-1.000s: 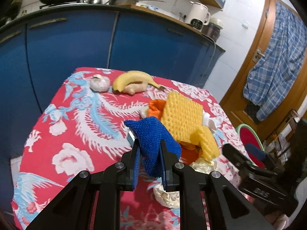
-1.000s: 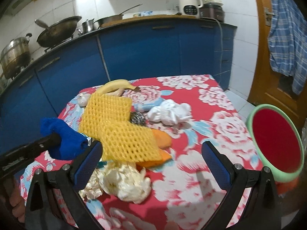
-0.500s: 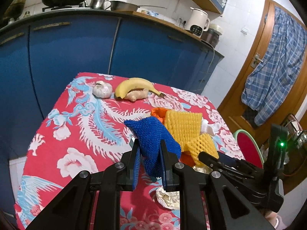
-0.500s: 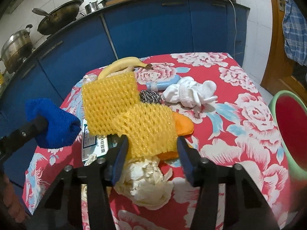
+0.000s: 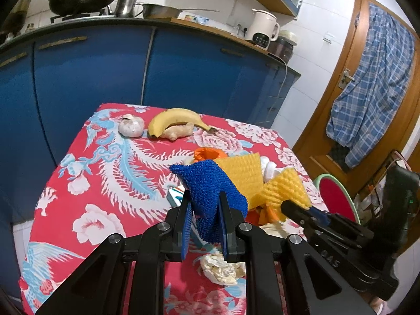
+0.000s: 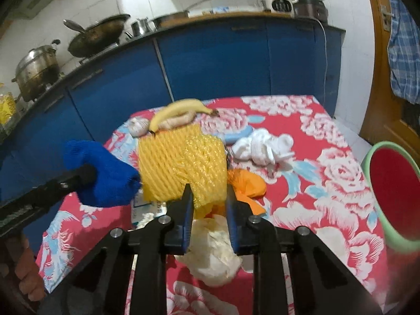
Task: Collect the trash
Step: 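Grasp the yellow foam net with the right gripper while the left gripper holds the blue scrubber, then carry both items over the red bucket and open both grippers to drop them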
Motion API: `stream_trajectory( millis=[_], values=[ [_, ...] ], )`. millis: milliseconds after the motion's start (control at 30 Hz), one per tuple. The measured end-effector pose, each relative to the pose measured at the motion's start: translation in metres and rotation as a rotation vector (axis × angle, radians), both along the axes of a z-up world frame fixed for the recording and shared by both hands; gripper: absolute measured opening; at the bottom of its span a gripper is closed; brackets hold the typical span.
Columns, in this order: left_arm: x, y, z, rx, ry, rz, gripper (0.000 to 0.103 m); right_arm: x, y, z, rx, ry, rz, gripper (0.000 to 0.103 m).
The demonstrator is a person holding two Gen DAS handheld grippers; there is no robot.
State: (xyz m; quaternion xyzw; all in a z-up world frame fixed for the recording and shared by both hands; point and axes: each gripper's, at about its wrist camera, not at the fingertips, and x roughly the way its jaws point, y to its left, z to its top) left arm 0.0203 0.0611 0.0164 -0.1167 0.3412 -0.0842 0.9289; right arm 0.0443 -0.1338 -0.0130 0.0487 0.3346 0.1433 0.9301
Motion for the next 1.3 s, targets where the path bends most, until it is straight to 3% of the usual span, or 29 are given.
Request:
stream_trajectory(
  millis=[500,967,1300],
  values=[
    [0.006,-0.043,0.026,0.023,-0.051,-0.080,0.018,-0.030,-0.056,0.040,0.022,-0.083,-0.102,0.026],
    [0.025,-0.144,0.042,0.034,-0.080,-0.269,0.018,-0.052,-0.156,0.044,0.021,-0.080,-0.335,0.026],
    [0.043,-0.233,0.036,0.078,-0.079,-0.397,0.018,-0.060,-0.227,0.026,0.040,-0.046,-0.486,0.026]
  ],
)
